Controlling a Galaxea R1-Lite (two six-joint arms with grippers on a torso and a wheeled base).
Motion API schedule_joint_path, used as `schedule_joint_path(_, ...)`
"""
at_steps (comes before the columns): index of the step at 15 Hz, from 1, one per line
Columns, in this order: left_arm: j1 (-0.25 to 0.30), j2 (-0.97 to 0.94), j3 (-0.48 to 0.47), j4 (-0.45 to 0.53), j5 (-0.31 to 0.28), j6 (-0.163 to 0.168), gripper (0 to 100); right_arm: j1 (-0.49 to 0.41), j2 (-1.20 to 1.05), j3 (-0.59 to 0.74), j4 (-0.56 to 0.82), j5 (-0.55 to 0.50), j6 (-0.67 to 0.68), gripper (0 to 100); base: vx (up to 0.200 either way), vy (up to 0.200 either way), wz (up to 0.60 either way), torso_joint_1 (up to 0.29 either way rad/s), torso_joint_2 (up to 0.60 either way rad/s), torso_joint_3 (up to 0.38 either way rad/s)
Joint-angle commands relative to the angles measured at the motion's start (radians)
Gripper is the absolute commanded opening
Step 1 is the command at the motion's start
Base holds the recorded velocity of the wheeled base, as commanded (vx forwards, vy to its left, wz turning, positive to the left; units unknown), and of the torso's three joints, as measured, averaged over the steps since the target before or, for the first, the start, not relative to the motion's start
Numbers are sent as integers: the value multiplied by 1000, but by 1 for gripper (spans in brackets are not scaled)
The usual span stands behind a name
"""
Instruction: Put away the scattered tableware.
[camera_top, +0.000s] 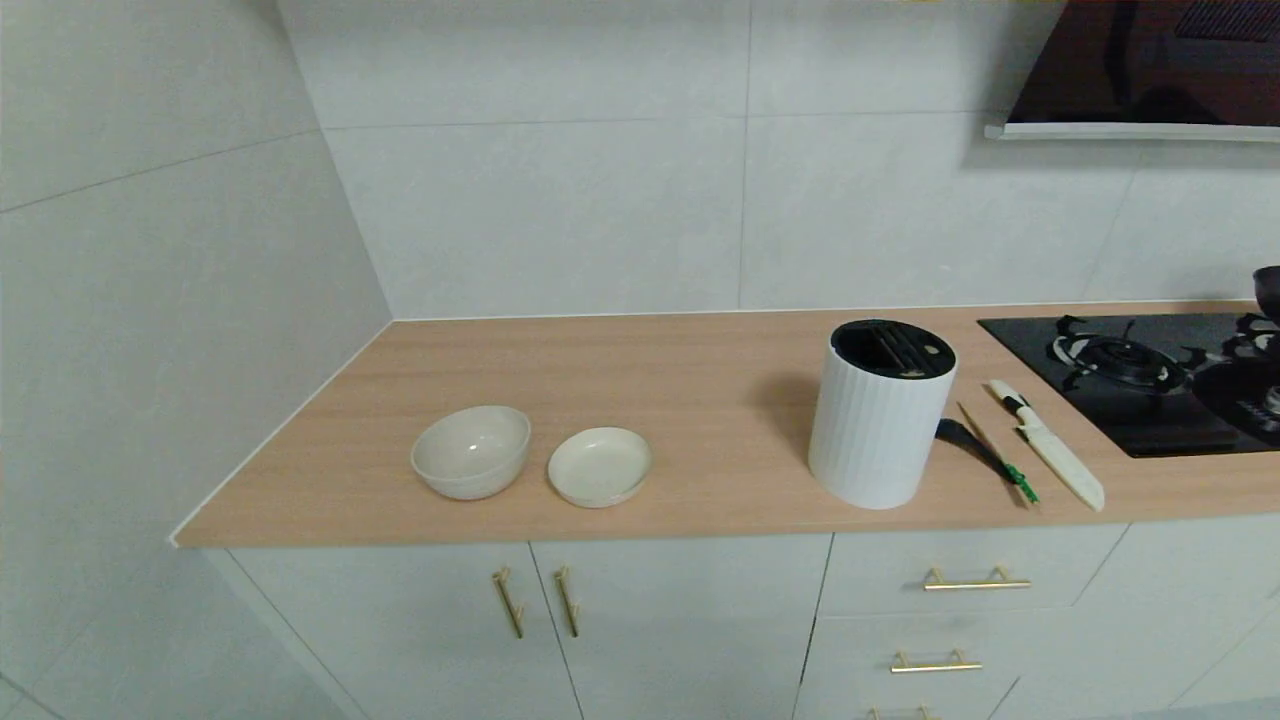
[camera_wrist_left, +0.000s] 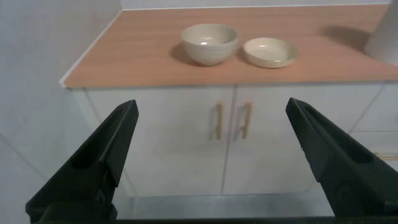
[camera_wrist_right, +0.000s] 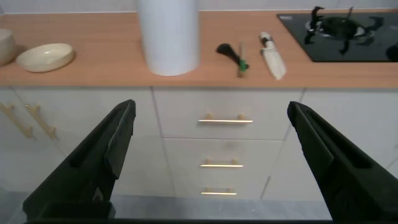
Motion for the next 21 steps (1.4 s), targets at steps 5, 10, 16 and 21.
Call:
schedule_joint_path(5,0,0,0,0,0,0,100,0,1,0,0,0,0,100,0,200,0,6,1,0)
schedule_joint_path(10,0,0,0,0,0,0,100,0,1,0,0,0,0,100,0,200,0,3,4,5)
schedule_joint_path(16,0,0,0,0,0,0,100,0,1,0,0,0,0,100,0,100,0,0,0,0)
schedule_joint_path(21,0,0,0,0,0,0,100,0,1,0,0,0,0,100,0,0,0,0,0,0)
